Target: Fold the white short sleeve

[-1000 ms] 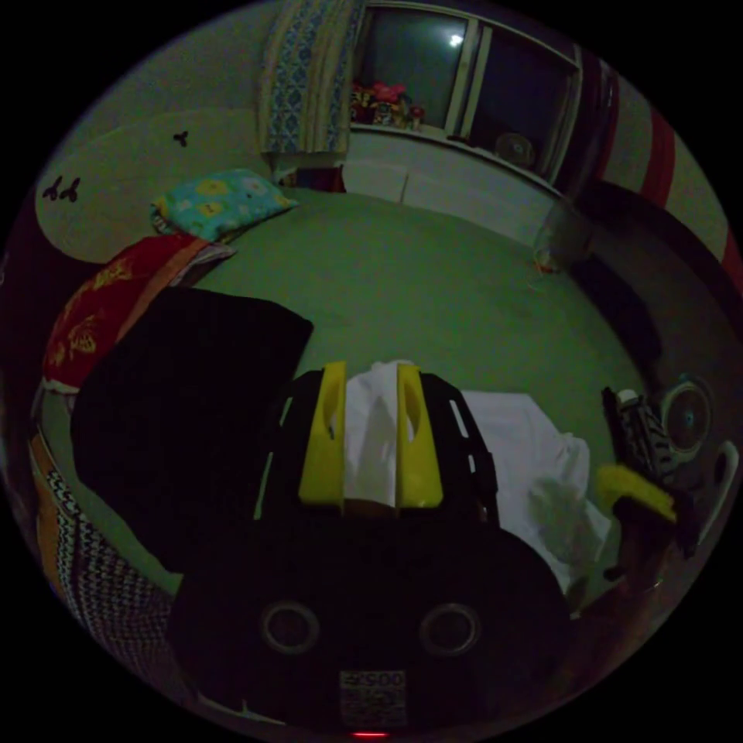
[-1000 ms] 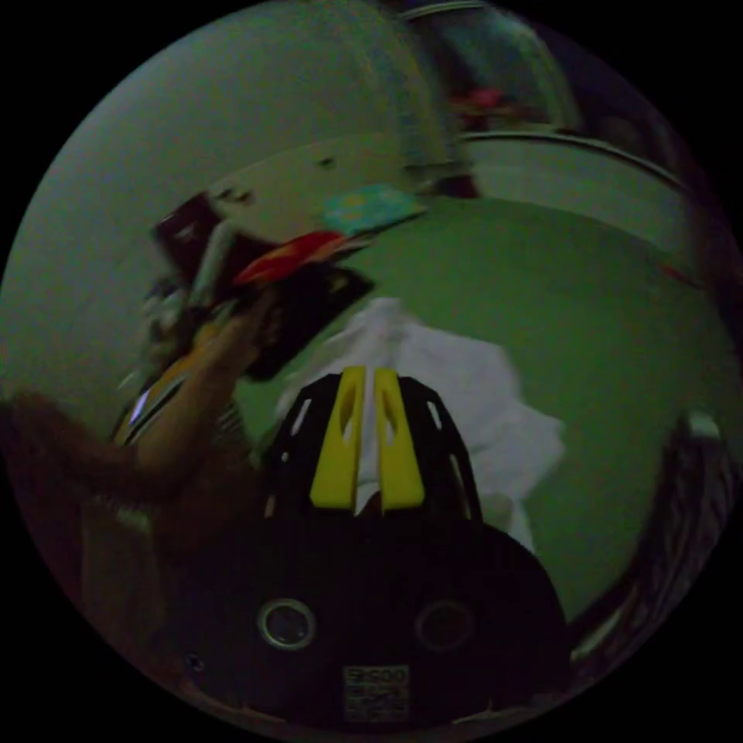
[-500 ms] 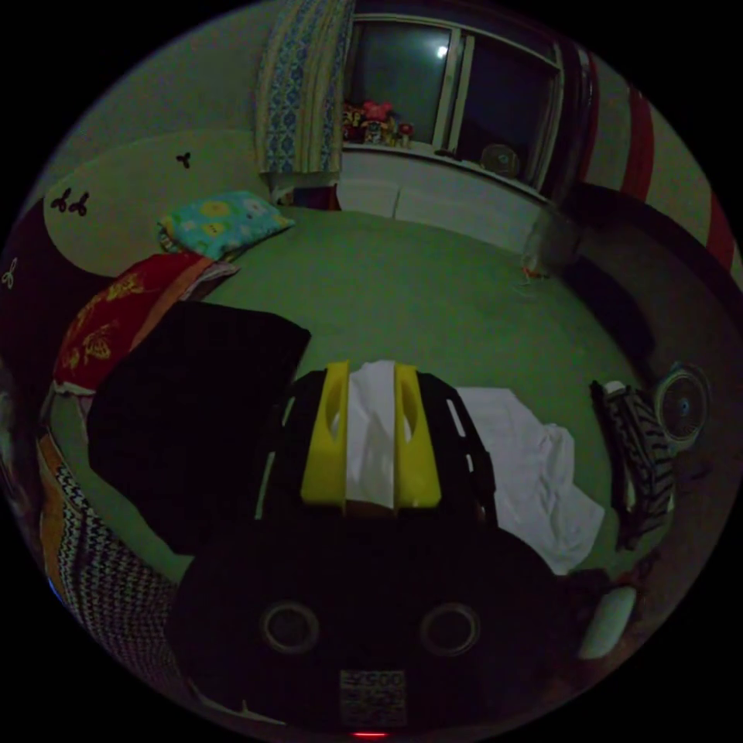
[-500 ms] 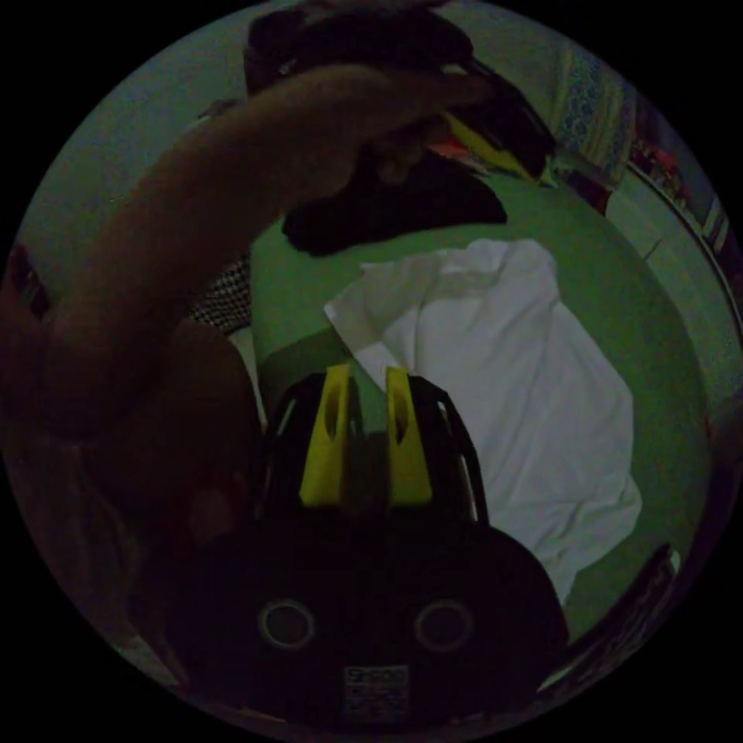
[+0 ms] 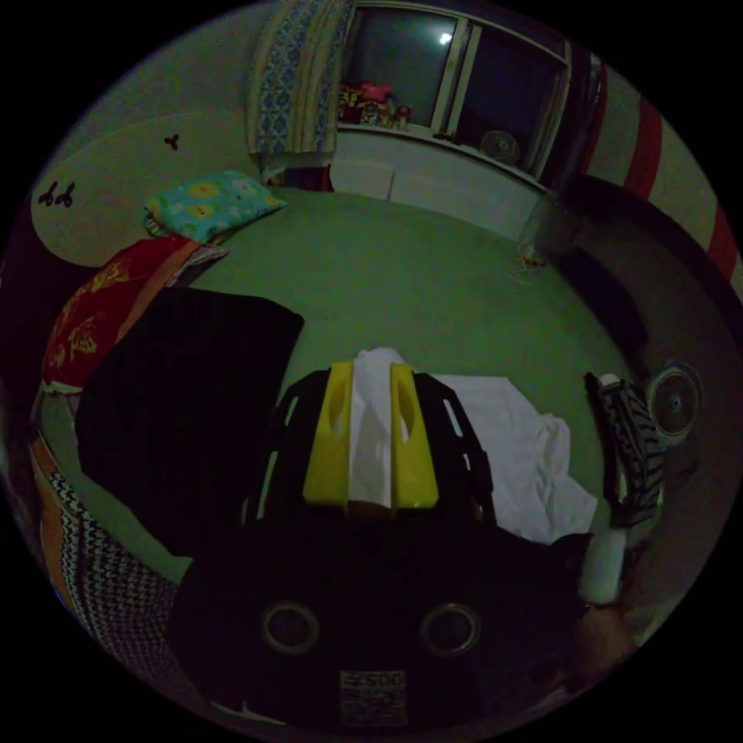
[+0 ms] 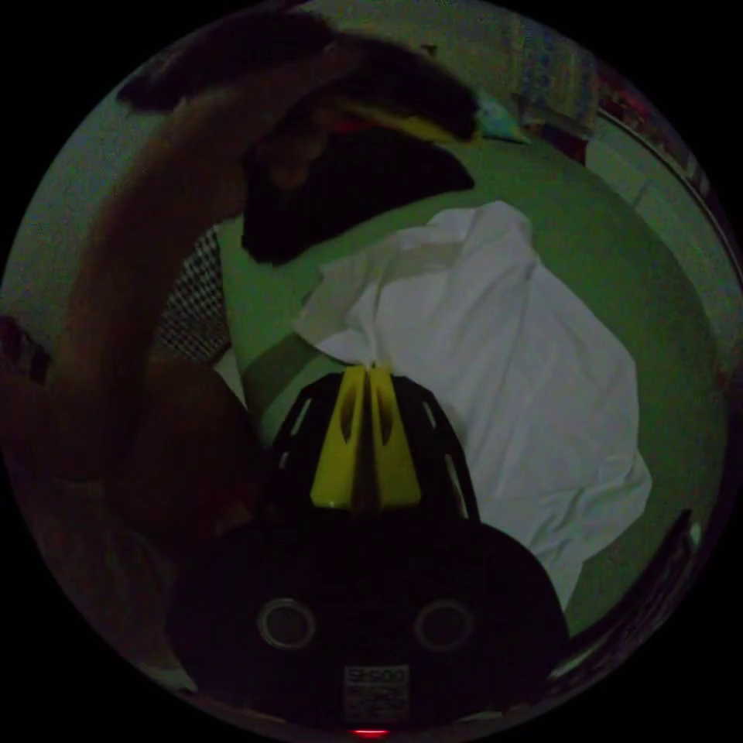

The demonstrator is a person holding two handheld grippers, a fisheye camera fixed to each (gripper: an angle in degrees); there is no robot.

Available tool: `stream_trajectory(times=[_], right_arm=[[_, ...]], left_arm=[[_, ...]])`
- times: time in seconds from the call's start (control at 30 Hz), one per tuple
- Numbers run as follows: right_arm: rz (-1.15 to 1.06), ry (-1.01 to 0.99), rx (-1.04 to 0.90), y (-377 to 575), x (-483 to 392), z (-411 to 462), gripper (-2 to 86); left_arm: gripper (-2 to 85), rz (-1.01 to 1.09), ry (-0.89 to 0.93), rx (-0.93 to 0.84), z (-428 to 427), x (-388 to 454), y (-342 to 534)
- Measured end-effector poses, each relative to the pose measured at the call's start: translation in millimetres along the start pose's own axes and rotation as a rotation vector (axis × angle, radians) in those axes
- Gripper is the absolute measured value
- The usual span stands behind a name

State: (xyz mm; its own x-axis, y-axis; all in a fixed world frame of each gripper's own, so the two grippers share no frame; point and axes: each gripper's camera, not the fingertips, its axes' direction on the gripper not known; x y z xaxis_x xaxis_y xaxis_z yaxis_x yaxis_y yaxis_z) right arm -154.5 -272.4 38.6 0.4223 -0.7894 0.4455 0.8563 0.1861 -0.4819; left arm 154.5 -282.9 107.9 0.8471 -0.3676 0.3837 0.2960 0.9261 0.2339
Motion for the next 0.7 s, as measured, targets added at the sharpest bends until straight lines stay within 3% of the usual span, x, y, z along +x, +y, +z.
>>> stream_trajectory(times=[0.17, 0.3, 0.47, 0.7], right_arm=[[0.194, -0.129, 0.210, 8.4, 41.9, -50.2, -1.6], [0.342, -0.089, 0.414, 29.6, 77.5, -93.6, -1.6], [0.489, 0.000, 0.505, 50.6, 104.7, -118.4, -1.2], [0.457, -0.021, 0.527, 53.2, 107.8, -131.2, -0.9]], left_arm=[[8.3, 0.061, 0.061, -0.060, -1.7, 6.1, 7.3], [8.2, 0.182, 0.164, -0.099, -6.2, 17.4, 13.6], [12.2, 0.472, 0.378, -0.104, -14.2, 46.4, 32.4], [24.5, 0.593, 0.284, -0.187, 7.5, 85.0, 52.4]])
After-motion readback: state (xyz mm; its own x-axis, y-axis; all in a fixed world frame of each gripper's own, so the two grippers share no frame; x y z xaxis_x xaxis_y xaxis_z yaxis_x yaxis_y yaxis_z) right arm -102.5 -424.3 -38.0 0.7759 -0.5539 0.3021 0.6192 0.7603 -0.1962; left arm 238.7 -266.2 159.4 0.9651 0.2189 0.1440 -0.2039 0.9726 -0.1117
